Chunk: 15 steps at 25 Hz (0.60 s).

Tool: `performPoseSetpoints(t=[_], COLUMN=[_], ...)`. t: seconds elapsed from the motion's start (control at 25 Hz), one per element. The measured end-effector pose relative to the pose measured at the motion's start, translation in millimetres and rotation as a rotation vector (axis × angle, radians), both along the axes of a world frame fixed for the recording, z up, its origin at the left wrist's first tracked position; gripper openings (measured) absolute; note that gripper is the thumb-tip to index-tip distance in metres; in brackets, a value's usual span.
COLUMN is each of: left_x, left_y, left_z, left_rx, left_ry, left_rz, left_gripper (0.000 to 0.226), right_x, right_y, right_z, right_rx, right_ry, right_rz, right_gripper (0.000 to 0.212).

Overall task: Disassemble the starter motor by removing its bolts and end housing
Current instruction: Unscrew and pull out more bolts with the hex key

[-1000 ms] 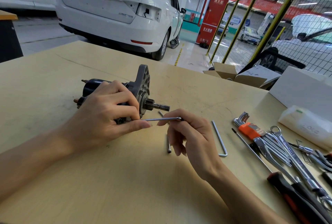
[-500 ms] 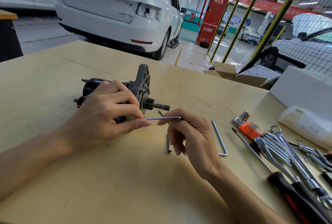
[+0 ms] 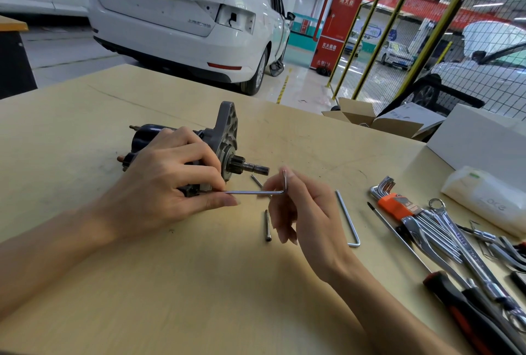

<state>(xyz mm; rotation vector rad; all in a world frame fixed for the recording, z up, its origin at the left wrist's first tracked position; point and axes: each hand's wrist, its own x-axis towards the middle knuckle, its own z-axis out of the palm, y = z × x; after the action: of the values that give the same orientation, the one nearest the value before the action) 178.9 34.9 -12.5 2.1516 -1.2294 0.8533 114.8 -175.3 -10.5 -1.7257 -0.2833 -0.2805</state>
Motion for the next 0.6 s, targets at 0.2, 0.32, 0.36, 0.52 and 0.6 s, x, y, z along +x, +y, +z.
performPoseSetpoints(t=[0.2,0.32,0.36,0.52,0.6], left_x=[-1.1,-0.7,-0.4,-0.3,0.0], left_y=[1.1,0.8,0.7,1.1,0.7], left_z=[-0.6,-0.4,-0.4,-0.8,-0.9], left_rx=[0.02,0.025,0.025,0.02,0.019], left_ry=[-0.006,-0.012,-0.013,-0.005,-0.004], left_rz=[0.009,0.015,0.016,0.014,0.01], left_gripper=[0.032,0.032,0.032,0.033,0.032], right_x=[-4.0,-4.6,-4.6,-5.1,-4.8], right_y=[-0.1,-0.7,-0.8,-1.1,-1.9], right_z=[2.2,2.3,2.3,1.9,1.6], right_rx=[-0.005,-0.002,-0.001,-0.013,-0.024], right_ry=[0.0,-0.022,-0.028,-0.053,-0.05], right_rz=[0.111,0.14,0.149,0.186,0.191], right_gripper=[0.057,0.05,0.047,0.035,0.028])
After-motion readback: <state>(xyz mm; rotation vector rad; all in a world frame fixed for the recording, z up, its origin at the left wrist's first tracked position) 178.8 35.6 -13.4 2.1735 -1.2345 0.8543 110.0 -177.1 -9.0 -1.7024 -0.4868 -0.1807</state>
